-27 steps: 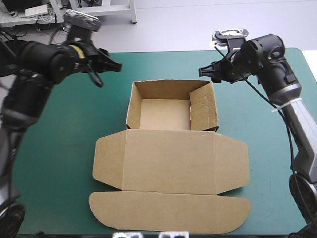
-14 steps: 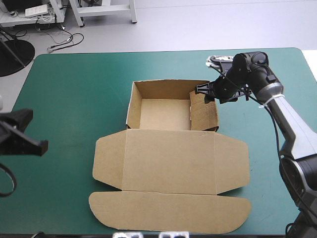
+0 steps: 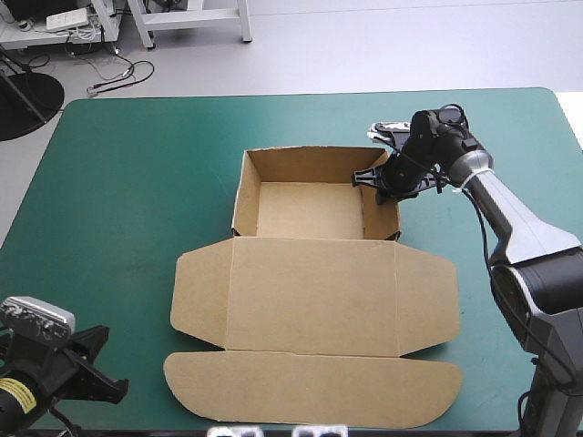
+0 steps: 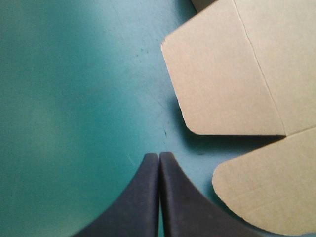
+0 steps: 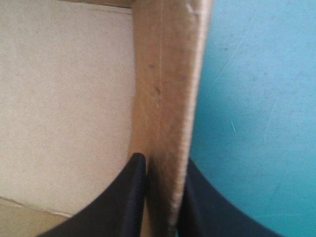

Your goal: Fold the box

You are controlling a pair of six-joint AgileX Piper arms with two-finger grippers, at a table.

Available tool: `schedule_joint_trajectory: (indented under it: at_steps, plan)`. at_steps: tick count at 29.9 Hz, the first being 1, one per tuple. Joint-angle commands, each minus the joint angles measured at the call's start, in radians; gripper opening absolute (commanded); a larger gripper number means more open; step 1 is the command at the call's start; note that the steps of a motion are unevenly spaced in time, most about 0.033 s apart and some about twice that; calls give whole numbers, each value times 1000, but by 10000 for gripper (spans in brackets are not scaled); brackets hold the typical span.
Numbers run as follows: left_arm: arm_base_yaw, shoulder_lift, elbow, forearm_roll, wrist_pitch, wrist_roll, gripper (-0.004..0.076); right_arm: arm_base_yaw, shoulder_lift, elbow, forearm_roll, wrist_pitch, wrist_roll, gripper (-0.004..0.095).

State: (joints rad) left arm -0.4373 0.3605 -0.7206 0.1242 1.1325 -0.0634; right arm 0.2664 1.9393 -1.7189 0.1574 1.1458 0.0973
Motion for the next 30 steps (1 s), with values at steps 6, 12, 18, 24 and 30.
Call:
schedule_joint_trajectory:
  at_steps: [6, 12, 18, 24, 30]
  plan:
    - [-5, -50, 102, -42, -82, -14, -10, -29, -80, -30, -101, -1, -20, -19]
    - [-5, -50, 102, -39, -116, -14, -10, -206, -161, -53, -240, 91, -42, -20]
    - [-5, -50, 102, -39, -126, -14, -10, -499, -201, -49, -241, 106, -117, -19]
    - [-5, -50, 102, -39, -127, -14, -10, -694, -180, -51, -241, 106, -196, -18]
    - [-5, -50, 102, -39, -127, -14, -10, -740, -141, -44, -265, 106, -206, 114]
